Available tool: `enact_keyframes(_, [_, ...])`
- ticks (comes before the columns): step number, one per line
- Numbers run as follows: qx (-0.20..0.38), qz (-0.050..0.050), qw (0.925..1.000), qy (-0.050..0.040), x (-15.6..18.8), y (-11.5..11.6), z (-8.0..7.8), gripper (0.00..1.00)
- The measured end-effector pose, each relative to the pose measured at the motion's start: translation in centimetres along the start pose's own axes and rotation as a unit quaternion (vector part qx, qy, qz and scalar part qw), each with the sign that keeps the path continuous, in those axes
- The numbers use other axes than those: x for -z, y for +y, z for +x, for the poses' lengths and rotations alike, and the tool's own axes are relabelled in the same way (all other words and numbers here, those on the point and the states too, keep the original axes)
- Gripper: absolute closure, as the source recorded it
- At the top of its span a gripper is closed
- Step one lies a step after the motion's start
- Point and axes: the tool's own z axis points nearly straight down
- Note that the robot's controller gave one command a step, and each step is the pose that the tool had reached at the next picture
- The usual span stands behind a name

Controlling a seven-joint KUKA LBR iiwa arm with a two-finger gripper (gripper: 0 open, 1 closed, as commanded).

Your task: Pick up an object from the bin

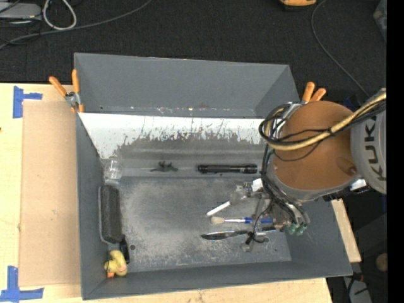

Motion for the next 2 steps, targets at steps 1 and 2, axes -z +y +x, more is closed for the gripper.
enact_keyframes(1, [-0.001,0.0,1.0,-0.0028,0.2,0.0,-0.1,0.0])
enact_keyframes(2, [-0.026,0.0,0.9996,-0.0046,-8.4,-0.7,-0.3,0.0])
